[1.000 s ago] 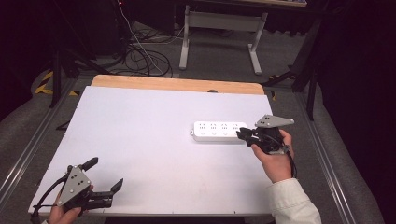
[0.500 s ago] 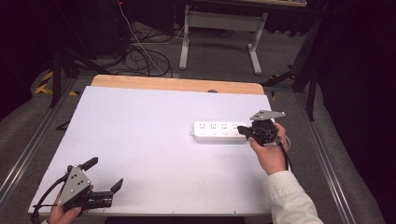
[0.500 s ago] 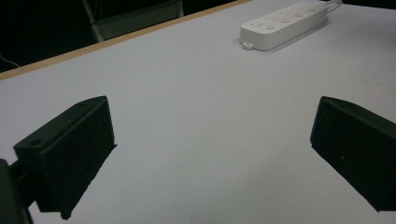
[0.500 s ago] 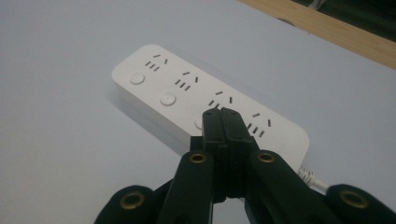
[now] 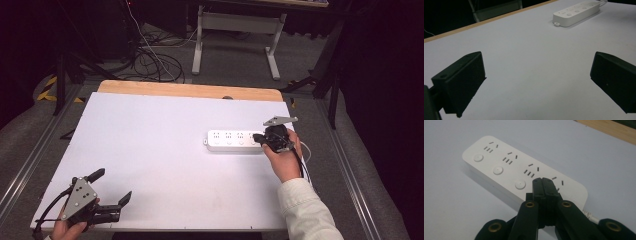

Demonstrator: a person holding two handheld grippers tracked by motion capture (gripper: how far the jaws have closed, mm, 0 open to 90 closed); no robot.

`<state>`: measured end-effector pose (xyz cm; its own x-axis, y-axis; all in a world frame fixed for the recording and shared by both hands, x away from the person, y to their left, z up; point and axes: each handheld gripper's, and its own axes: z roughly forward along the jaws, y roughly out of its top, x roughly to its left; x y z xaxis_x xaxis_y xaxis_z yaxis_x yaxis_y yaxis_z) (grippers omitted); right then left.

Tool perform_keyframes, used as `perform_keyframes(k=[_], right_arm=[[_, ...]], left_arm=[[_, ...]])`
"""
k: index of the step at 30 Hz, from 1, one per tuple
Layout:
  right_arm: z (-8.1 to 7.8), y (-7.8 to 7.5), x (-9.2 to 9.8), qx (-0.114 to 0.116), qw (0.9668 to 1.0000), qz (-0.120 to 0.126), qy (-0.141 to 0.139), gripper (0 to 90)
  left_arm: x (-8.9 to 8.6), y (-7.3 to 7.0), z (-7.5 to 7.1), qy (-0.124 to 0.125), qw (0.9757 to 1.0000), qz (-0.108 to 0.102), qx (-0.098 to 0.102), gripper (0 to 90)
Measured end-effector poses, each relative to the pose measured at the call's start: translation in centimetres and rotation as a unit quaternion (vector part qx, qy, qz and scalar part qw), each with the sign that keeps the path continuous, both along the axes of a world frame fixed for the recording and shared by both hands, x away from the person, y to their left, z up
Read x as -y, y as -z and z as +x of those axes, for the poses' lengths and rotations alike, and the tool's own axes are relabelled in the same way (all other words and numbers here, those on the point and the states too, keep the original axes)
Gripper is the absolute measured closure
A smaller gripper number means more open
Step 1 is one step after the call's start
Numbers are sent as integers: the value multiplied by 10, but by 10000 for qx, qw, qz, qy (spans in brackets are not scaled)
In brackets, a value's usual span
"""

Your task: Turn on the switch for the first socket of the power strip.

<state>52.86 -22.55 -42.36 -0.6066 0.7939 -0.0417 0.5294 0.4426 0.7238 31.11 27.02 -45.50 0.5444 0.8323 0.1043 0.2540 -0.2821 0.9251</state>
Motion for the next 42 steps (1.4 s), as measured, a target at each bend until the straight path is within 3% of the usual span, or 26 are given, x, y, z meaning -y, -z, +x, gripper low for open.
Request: perform_keyframes(k=[6, 25, 42], right_arm=[[8, 9, 1, -187, 9998, -33, 70, 900], [18, 22, -2, -341, 9991, -194, 127, 900], [14, 26, -2, -182, 9995, -195, 158, 900]], left_arm=[[0, 0, 0, 13, 10000, 28, 3, 4], [0, 0, 0, 57, 10000, 33, -17, 4], [0, 0, 0, 49, 10000, 32, -14, 4]])
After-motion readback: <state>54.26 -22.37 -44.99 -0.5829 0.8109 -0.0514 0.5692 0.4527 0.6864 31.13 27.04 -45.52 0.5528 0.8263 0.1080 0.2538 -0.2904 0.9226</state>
